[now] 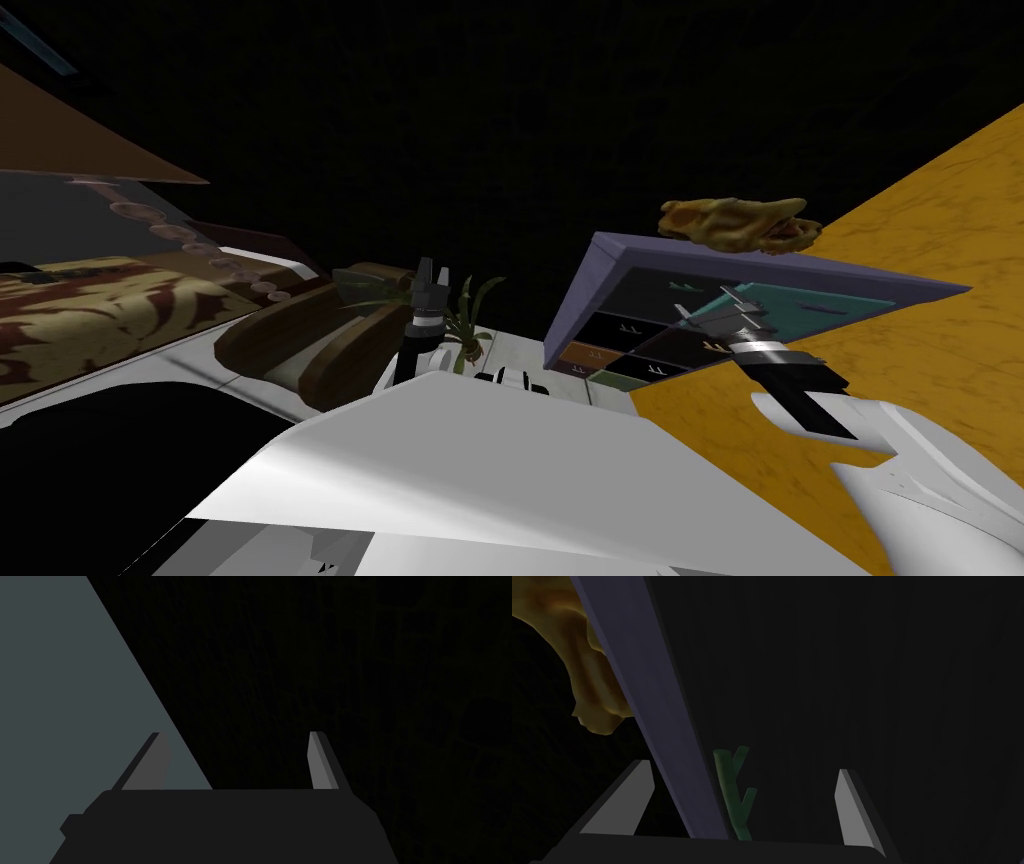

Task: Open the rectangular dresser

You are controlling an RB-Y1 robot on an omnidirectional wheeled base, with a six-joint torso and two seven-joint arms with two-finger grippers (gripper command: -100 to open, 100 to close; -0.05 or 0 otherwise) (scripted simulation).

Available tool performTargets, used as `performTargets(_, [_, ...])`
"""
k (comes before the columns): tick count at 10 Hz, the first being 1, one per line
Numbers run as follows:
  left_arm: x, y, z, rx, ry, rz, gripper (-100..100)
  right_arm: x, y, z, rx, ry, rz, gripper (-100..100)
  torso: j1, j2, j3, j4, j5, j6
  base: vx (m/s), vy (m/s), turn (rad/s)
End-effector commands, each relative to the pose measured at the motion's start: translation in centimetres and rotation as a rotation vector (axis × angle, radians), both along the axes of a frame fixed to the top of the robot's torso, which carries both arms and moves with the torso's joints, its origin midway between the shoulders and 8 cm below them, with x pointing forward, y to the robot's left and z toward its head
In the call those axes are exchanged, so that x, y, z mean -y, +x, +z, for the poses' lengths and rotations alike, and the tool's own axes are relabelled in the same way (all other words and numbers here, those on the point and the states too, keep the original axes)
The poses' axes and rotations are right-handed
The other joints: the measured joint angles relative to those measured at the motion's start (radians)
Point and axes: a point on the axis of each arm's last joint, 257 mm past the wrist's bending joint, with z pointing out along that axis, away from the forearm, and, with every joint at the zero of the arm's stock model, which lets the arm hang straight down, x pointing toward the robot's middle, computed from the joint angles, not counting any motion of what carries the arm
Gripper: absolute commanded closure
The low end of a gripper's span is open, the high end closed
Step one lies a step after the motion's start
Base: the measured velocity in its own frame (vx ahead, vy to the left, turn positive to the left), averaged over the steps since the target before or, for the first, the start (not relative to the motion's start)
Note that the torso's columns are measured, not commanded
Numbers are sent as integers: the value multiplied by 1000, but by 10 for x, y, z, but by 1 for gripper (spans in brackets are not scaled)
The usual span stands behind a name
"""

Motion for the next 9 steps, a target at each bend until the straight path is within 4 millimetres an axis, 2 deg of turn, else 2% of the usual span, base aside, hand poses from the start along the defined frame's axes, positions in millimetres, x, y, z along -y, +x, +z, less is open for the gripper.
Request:
performTargets(1, [0,0,0,0,0,0,0,1,0,1,0,2,-1,100,0,1,1,0,0,0,0,0,0])
performTargets(6, [0,0,0,0,0,0,0,-5,-2,6,3,0,21,100,2,5,3,1,1,0,-147,24,-52])
performTargets(7, [0,0,0,0,0,0,0,0,-1,9,-2,-7,9,-100,0,-3,-2,-1,0,0,81,-13,50])
performTargets(9, [0,0,0,0,0,0,0,5,0,12,-6,-13,0,-100,-1,-11,-7,-4,0,0,149,-17,36])
